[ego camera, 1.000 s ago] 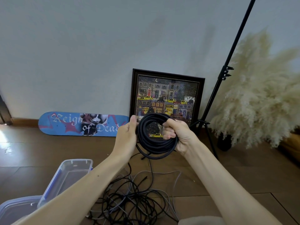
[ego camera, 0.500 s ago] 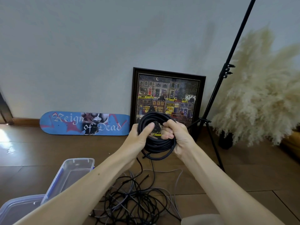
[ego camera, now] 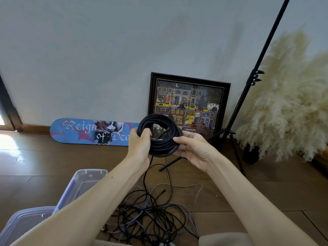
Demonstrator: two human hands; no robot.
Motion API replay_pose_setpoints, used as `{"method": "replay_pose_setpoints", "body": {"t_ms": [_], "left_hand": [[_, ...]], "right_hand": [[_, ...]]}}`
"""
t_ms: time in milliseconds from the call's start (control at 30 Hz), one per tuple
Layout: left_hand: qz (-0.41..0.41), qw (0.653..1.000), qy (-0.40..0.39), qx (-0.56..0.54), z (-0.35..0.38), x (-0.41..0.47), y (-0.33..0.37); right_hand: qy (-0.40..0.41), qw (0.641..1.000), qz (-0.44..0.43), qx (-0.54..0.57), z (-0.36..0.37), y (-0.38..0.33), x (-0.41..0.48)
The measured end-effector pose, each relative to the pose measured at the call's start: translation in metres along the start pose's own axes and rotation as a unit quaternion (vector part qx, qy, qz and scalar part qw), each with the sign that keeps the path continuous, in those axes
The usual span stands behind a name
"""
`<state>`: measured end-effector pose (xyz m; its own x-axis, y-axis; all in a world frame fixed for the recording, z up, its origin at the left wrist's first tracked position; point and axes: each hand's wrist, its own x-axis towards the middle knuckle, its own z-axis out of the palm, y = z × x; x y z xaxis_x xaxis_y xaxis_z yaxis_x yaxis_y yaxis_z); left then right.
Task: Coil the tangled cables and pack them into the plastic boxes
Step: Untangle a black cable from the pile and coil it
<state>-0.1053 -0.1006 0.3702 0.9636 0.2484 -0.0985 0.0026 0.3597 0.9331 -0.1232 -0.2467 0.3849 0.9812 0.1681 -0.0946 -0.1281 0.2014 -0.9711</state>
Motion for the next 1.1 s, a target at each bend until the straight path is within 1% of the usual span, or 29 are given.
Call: {"method": "replay_pose_setpoints", "body": {"t_ms": [167,267,333,400,533,567,600,667,767,800,833,900,967,1033,1100], "left_hand": [[-0.007,1.000,0.003,-0.011,0.000,-0.003,0.003],[0.007,1.000,0.002,0.014,0.001,-0.001,0.004],[0.000,1.000,0.000,0.015,0.002,-0.001,0.003],[-0.003,1.000,-0.007,0.005,0.003,-0.003,0.004],[0.018,0.999,-0.026,0.032,0.006,-0.004,0.005],[0.017,0.999,-0.028,0.039,0.006,-0.003,0.004],[0.015,0.998,-0.032,0.044,0.006,-0.003,0.003],[0.006,0.998,-0.037,0.051,0.004,-0.003,0.002],[-0.002,0.998,-0.039,0.059,0.001,-0.003,0.002],[0.000,0.997,-0.041,0.063,0.000,-0.004,0.002],[0.005,0.996,-0.045,0.071,0.000,-0.004,0.001],[0.015,0.994,-0.058,0.091,0.001,-0.007,-0.001],[0.012,0.992,-0.071,0.099,0.004,-0.011,-0.005],[0.006,0.991,-0.079,0.104,0.006,-0.013,-0.007],[0.006,0.992,-0.079,0.103,0.007,-0.013,-0.006]], "right_hand": [[0.037,0.996,-0.049,-0.069,0.001,-0.006,-0.004],[0.096,0.988,-0.071,-0.093,0.003,-0.004,-0.005],[0.145,0.978,-0.094,-0.117,0.005,0.002,-0.001],[0.193,0.956,-0.130,-0.178,0.008,0.008,0.005],[0.250,0.889,-0.205,-0.326,0.008,0.013,0.011],[0.257,0.878,-0.211,-0.344,0.007,0.014,0.012],[0.263,0.874,-0.213,-0.348,0.003,0.015,0.013],[0.261,0.886,-0.207,-0.323,-0.001,0.015,0.014],[0.207,0.941,-0.159,-0.218,0.000,0.013,0.008],[0.194,0.954,-0.134,-0.184,0.000,0.013,0.008],[0.194,0.960,-0.111,-0.167,-0.002,0.015,0.011],[0.217,0.959,-0.078,-0.167,-0.003,0.020,0.017],[0.250,0.947,-0.065,-0.191,-0.004,0.024,0.021],[0.267,0.932,-0.067,-0.234,-0.007,0.024,0.022],[0.267,0.916,-0.100,-0.281,-0.009,0.020,0.019]]}}
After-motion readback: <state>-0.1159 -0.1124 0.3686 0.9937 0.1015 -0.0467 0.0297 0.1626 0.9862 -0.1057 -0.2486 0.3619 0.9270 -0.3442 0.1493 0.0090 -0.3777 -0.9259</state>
